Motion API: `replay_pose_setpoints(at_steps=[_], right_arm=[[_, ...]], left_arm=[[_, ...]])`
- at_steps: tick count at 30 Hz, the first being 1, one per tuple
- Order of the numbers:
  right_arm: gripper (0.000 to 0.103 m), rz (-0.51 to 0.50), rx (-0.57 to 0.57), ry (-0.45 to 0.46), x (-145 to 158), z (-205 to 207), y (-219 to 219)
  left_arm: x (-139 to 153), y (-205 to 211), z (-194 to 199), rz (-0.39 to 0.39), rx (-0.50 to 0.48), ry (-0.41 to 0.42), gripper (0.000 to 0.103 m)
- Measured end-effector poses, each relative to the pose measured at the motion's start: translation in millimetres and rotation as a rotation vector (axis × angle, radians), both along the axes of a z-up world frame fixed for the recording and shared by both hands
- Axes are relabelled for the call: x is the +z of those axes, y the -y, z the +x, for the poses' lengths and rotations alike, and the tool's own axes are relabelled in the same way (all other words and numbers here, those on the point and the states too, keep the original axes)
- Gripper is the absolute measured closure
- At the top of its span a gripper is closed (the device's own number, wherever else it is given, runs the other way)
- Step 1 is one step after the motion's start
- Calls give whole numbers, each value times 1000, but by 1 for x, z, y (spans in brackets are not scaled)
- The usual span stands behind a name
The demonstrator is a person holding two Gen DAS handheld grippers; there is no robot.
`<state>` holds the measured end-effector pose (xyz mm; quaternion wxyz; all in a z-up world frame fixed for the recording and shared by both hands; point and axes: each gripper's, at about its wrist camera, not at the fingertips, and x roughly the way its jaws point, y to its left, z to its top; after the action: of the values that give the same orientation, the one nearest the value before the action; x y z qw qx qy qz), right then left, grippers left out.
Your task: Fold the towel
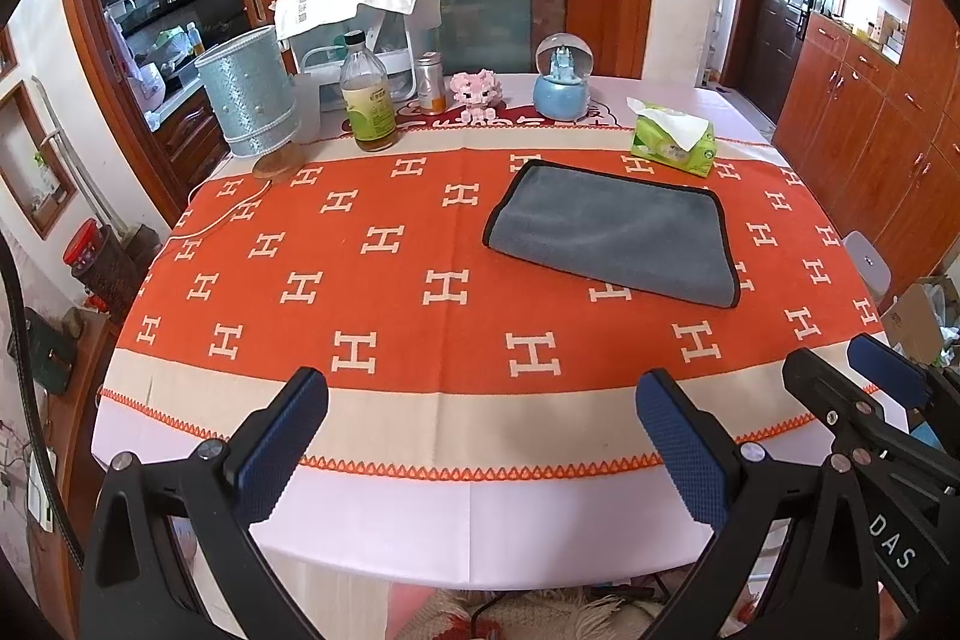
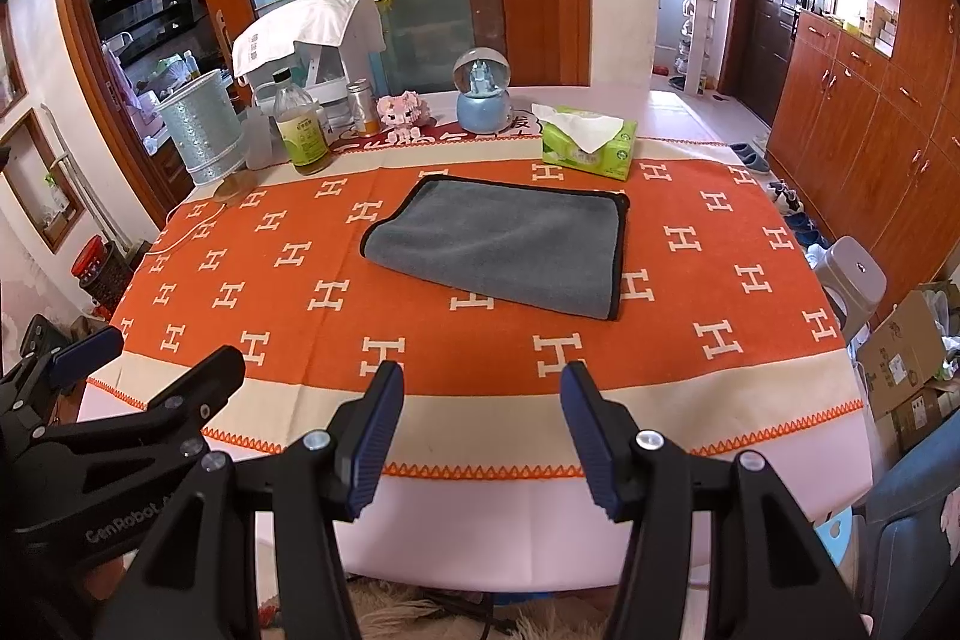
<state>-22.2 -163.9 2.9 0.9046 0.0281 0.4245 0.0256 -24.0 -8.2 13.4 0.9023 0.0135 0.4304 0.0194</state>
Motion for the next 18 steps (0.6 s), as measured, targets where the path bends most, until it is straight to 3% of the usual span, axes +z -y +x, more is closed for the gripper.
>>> replay_pose_setpoints(at_steps=[18], right_arm=[[48, 2, 4, -1, 0, 0, -1]], left_arm=[[-4, -5, -2, -4, 7, -7, 1]])
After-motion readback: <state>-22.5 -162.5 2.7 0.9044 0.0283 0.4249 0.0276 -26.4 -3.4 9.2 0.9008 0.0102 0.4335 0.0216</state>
